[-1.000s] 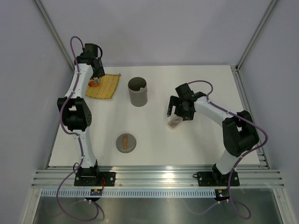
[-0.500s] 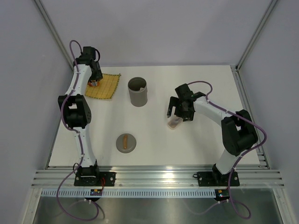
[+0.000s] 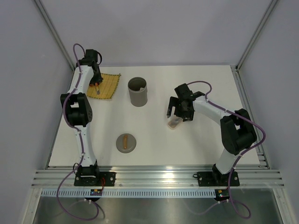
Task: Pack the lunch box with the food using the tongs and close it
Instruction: Pick up the fake food from the plate, then place the fake food in the packing box.
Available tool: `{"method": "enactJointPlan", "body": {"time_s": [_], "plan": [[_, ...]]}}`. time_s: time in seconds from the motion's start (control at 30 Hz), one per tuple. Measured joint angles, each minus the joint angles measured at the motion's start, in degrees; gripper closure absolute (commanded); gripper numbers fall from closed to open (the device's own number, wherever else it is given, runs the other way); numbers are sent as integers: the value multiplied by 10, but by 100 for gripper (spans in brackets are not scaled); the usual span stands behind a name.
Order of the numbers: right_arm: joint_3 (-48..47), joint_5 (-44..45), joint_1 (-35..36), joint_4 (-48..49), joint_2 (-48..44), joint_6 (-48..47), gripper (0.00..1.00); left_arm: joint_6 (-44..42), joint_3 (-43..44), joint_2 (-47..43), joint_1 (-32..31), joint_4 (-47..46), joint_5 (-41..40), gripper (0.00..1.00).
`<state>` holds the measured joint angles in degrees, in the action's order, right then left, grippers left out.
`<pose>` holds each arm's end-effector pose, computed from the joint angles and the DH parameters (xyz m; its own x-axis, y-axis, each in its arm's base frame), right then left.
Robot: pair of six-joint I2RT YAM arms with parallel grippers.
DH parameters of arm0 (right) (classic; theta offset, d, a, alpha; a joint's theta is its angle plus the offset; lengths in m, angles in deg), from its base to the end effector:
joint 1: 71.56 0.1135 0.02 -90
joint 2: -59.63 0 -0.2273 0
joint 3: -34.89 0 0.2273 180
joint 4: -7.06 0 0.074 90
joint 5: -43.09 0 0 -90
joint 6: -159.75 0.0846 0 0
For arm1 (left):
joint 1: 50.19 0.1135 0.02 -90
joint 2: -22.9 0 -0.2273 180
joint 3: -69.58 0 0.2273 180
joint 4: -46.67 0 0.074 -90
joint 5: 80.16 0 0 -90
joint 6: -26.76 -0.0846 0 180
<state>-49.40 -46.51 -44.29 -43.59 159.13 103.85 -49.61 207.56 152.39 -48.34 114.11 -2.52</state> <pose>0.3040 0.1560 0.1333 -0.9271 0.1528 -0.3422 0.0775 0.9715 0.2240 0.4693 0.0333 0.1883 -0.7987 -0.2561 -0.5445 -0.3397 0.9388 0.0567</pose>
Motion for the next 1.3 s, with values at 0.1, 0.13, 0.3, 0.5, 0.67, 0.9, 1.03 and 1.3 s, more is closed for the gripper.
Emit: {"method": "enactJointPlan", "body": {"time_s": [0.1,0.13,0.3,0.5,0.67,0.9,1.03,1.3], "plan": [[0,0,0,0,0,0,1,-1,0,0,0,0,2,85],[0,0,0,0,0,0,1,-2,0,0,0,0,3,88],[0,0,0,0,0,0,0,-1,-4,-17,0,5,4,100],[1,0,0,1,0,0,1,2,-7,-75,0,24,5,100],[12,0,0,5,-9,0,1,7,-55,-155,0,26,18,100],[26,0,0,9,-27,0,1,9,-167,-298,-19,39,45,100],[29,0,0,11,-28,0,1,8,-220,-374,-70,48,59,100],[40,0,0,13,-39,0,1,9,-240,-439,-177,60,100,100]]}}
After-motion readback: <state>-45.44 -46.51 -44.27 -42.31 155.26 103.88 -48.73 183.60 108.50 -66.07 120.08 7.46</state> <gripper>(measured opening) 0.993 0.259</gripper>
